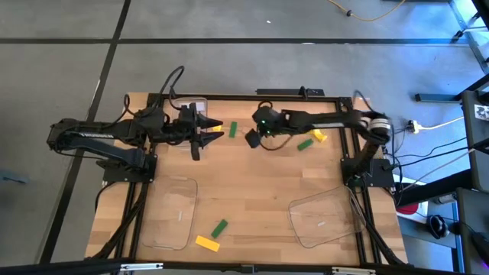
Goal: Sort & place blocks by color
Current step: Put the brown block into the top left transparent bin
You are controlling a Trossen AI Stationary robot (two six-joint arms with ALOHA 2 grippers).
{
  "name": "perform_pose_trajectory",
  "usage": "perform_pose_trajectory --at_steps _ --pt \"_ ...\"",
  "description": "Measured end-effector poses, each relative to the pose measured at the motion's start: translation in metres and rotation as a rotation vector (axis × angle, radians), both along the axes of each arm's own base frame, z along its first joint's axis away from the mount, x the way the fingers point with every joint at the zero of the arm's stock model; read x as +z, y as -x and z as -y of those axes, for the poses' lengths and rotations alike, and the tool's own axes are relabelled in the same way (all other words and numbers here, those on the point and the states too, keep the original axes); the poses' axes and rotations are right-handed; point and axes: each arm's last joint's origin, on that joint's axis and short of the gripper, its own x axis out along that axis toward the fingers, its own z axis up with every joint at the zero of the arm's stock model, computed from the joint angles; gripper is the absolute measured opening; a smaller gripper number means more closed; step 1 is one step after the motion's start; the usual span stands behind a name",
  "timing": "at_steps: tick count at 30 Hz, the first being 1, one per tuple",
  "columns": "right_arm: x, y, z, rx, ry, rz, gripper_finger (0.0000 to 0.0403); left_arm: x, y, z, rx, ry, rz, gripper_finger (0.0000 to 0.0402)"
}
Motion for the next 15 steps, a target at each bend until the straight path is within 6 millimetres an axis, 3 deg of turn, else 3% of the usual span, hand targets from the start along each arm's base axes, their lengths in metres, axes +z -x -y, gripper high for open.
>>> perform_pose_trajectory --at_steps 5,8,11,15 --pt "-0.033 -0.008 0.018 -0.116 -0.063 -0.002 0.0273 0.0 0.0 -0.001 0.032 0.002 0.0 0.0175" --pt "-0.041 -0.011 0.021 -0.152 -0.087 0.011 0.0242 0.0 0.0 -0.001 0.049 0.003 0.0 0.0175" --pt "-0.046 -0.012 0.02 -0.153 -0.089 -0.004 0.0179 0.0 0.0 -0.001 0.052 0.003 0.0 0.0175" --pt "-0.047 -0.014 0.015 -0.137 -0.077 -0.012 0.0057 0.0 0.0 -0.001 0.052 0.003 0.0 0.0175"
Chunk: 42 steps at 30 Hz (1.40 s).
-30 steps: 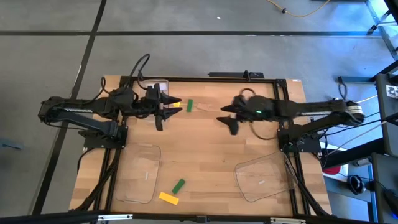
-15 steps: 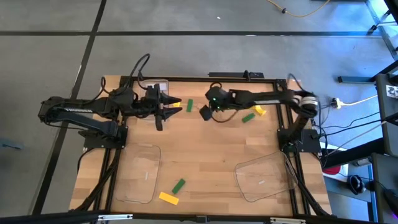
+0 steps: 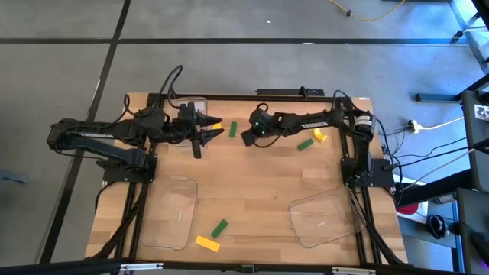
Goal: Sort & place blocks by color
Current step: Put the brown block into the top left transparent bin
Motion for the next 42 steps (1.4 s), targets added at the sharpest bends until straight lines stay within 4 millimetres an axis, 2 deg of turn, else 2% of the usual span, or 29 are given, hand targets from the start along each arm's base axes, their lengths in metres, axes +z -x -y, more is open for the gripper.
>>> perform_pose_trajectory --at_steps 2,6,17,22,28,34,39,42 --pt "0.001 -0.001 0.0 0.015 0.027 0.002 0.0016 0.0 0.0 0.0 0.0 0.0 0.0 0.0175" --pt "-0.004 -0.002 0.002 0.003 0.023 -0.005 0.0005 0.0 0.0 0.0 0.0 0.0 0.0 0.0175" --pt "-0.017 -0.002 0.006 -0.004 -0.029 -0.013 0.0002 0.0 0.0 0.0 0.0 0.0 0.0 0.0175" --pt "-0.017 -0.004 -0.003 0.131 -0.063 -0.022 0.0001 0.0 0.0 0.0 0.0 0.0 -0.001 0.0175" --pt "-0.017 -0.009 -0.038 0.414 -0.145 -0.041 0.0001 0.0 0.0 0.0 0.0 -0.001 -0.002 0.0175" --pt "-0.021 -0.006 -0.092 0.687 -0.25 -0.135 0.0 0.0 0.0 0.0 0.001 -0.002 -0.005 0.0175" --pt "-0.02 0.005 -0.134 0.842 -0.289 -0.253 0.0 0.0 0.0 0.0 0.002 -0.002 -0.005 0.0175" --pt "-0.014 0.01 -0.149 0.889 -0.275 -0.263 0.0 0.0 0.0 -0.001 0.031 -0.001 -0.005 0.0175"
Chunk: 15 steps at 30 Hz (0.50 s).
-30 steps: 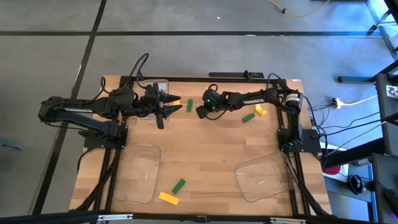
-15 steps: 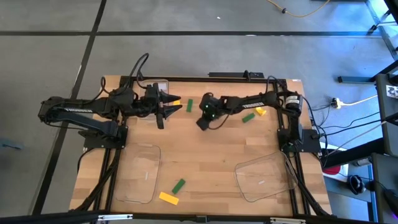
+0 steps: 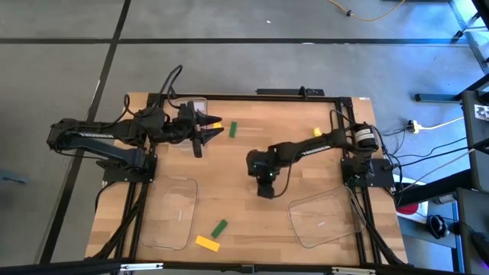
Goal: Sort & place blocks by color
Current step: Put the brown block into the top left transparent bin
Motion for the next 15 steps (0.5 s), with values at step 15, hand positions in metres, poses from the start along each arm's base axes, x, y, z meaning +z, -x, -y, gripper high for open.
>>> perform_pose_trajectory --at_steps 15 --pt "0.083 0.035 -0.015 0.22 0.044 0.175 0.002 0.0 0.0 0.0 0.012 0.0 -0.005 0.0175"
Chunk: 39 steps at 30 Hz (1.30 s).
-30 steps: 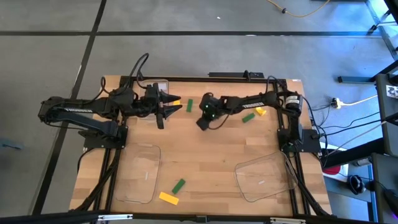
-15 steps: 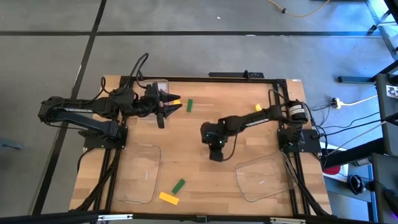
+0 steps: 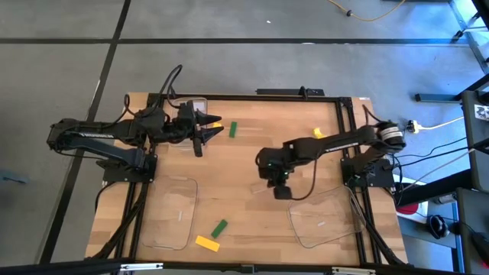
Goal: Sort & place blocks by color
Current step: Put the brown block into the top left transparent bin
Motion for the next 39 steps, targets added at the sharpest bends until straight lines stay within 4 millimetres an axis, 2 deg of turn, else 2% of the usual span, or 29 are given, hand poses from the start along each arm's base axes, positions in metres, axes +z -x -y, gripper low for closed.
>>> perform_pose_trajectory --at_steps 4,7,11,16,19,30,39 --pt "0.004 0.002 -0.008 0.074 -0.023 0.03 0.0037 0.0 0.0 0.0 -0.001 0.0 -0.002 0.0175" --pt "0.002 0.0 -0.012 0.124 -0.011 0.047 0.0067 0.0 0.0 0.0 -0.001 0.0 -0.003 0.0175" --pt "-0.011 -0.006 -0.012 0.152 0.03 0.043 0.0132 0.0 0.0 0.0 -0.001 0.001 -0.004 0.0175" --pt "-0.025 -0.02 -0.014 0.171 0.172 0.117 0.0221 0.0 0.0 0.0 -0.001 0.001 -0.004 0.0175" --pt "-0.033 -0.026 -0.014 0.183 0.19 0.132 0.0251 -0.001 0.0 0.0 -0.001 0.002 -0.005 0.0175" --pt "-0.08 -0.034 -0.013 0.154 0.308 0.0 0.0261 -0.001 0.0 0.0 0.001 0.002 -0.007 0.0175" --pt "-0.086 -0.033 -0.013 0.153 0.33 -0.047 0.0251 -0.001 0.0 0.0 0.002 0.002 -0.007 0.0175"
